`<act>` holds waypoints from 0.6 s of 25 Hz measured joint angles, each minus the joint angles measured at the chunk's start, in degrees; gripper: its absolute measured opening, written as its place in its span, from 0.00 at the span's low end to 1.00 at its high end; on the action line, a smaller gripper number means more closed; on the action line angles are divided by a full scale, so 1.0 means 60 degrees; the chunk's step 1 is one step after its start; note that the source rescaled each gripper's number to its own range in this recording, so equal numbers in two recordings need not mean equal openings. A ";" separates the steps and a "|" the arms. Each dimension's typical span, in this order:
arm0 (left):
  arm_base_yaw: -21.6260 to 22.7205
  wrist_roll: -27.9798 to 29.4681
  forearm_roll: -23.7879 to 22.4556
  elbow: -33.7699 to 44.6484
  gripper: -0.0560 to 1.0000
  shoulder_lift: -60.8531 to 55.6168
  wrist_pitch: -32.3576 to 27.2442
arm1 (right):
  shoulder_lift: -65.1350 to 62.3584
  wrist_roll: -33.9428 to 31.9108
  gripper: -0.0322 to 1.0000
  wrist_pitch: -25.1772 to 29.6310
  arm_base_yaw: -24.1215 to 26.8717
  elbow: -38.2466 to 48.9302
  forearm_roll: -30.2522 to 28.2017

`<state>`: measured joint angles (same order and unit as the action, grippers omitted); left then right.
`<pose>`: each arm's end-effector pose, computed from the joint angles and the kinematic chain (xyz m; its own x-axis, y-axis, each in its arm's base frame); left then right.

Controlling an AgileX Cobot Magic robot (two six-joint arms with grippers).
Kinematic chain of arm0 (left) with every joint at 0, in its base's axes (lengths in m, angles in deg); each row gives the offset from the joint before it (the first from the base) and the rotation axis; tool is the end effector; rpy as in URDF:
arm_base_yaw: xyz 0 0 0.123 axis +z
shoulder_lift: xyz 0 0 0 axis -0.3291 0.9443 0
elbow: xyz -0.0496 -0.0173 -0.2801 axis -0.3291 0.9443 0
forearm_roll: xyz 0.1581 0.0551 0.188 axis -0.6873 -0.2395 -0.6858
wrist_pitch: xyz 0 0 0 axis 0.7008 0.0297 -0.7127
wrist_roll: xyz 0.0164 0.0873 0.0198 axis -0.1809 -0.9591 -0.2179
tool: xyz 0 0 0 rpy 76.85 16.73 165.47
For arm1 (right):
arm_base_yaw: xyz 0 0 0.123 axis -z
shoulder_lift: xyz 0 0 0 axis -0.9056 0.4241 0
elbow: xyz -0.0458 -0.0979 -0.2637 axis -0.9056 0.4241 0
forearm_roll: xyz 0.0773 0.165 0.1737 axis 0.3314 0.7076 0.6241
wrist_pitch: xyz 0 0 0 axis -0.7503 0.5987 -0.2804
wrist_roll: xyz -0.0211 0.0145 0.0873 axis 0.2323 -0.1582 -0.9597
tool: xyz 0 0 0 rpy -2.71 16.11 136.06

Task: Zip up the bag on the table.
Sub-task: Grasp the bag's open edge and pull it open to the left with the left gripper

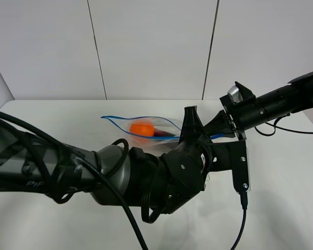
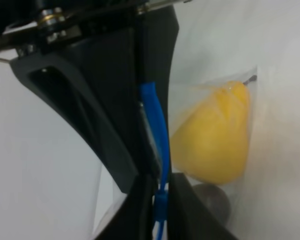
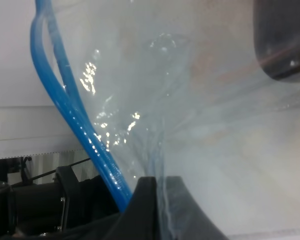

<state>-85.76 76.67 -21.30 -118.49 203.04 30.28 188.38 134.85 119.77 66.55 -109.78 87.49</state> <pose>0.2099 -0.3727 0.1648 0.3475 0.8886 -0.2993 0.5919 0.0397 0.8051 0.3567 0.0677 0.1771 -0.9726 -0.0680 -0.2222 -0.2250 0.5139 0.8278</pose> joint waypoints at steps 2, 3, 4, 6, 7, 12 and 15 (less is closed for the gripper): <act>0.0000 -0.0153 0.0000 0.0000 0.06 0.0000 0.0051 | 0.0000 0.0000 0.03 0.0000 0.0000 0.0000 0.0000; 0.0000 -0.0228 0.0000 0.0000 0.06 0.0000 0.0086 | 0.0000 0.0000 0.03 0.0000 0.0000 0.0000 0.0000; 0.0000 -0.0255 0.0000 0.0000 0.06 0.0000 0.0096 | 0.0000 0.0000 0.03 0.0000 0.0000 0.0000 0.0000; 0.0000 -0.0285 0.0000 0.0000 0.06 0.0000 0.0103 | 0.0000 0.0000 0.03 0.0000 0.0000 0.0000 -0.0009; 0.0000 -0.0325 0.0000 0.0000 0.06 0.0000 0.0103 | 0.0000 0.0000 0.03 0.0000 0.0000 0.0000 -0.0009; 0.0000 -0.0891 0.0167 0.0000 0.06 0.0000 0.0090 | 0.0000 0.0000 0.03 0.0000 0.0000 0.0000 -0.0009; 0.0000 -0.1118 0.0426 0.0000 0.06 0.0000 -0.0095 | 0.0000 0.0000 0.03 0.0000 -0.0002 0.0000 -0.0009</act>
<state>-85.76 69.96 -18.74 -118.49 203.04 29.71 188.38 134.85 119.77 66.54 -109.78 87.44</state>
